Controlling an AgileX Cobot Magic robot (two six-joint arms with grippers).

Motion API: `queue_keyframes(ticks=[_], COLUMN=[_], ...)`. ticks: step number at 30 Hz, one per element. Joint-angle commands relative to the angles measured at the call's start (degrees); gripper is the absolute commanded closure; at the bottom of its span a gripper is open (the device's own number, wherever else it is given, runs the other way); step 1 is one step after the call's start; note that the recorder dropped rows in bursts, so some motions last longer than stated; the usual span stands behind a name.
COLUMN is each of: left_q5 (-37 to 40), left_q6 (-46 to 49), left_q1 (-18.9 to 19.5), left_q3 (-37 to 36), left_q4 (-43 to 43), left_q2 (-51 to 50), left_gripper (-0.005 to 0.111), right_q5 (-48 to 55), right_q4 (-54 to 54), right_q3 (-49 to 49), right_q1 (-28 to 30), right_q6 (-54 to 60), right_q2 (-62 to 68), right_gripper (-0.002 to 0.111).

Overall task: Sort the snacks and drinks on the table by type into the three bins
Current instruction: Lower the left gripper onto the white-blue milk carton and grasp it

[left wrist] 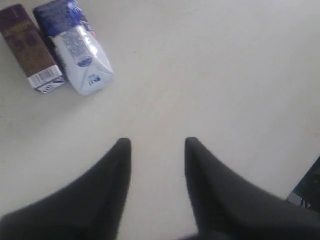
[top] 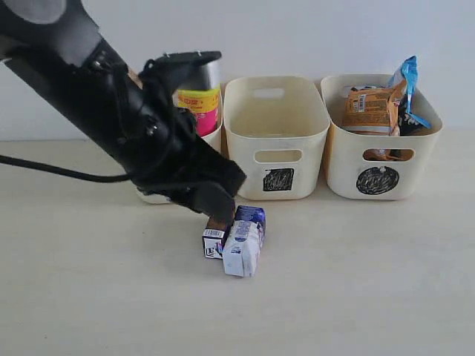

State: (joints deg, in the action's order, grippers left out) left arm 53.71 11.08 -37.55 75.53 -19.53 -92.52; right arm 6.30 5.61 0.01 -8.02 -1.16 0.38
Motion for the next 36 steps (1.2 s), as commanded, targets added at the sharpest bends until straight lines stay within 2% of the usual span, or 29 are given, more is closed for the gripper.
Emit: queue_keyframes(ticks=[1, 4, 14, 23, 36], left_q5=[-0.5, -1.2, -8.6, -13.2, -16.3], left_q6=[-3.8, -6.5, -14.3, -22.4, -23.9], left_q1=[-2.2, -2.4, -2.4, -2.4, -2.4], left_q3=[-0.3, -0.3, -0.3, 2.1, 6.9], left_q4=[-0.6, -0.6, 0.3, 9.7, 9.4], left_q2=[-3.6, -6.4, -15.9, -22.4, -27.9], left_gripper=[0.040, 0.030, 0.031, 0.031, 0.031], right_q5=[0.0, 0.0, 0.0, 0.0, 0.0], right_q4=[-0.2, -0.2, -0.2, -0.2, -0.2], right_q3=[0.0, 0.0, 0.0, 0.0, 0.0], right_q1=[0.2, 0.2, 0.2, 0.2, 0.2], right_q6=[0.0, 0.0, 0.0, 0.0, 0.0], right_q2=[-0.4, -0.4, -0.4, -0.4, -0.4], right_gripper=[0.108, 0.108, 0.108, 0.108, 0.108])
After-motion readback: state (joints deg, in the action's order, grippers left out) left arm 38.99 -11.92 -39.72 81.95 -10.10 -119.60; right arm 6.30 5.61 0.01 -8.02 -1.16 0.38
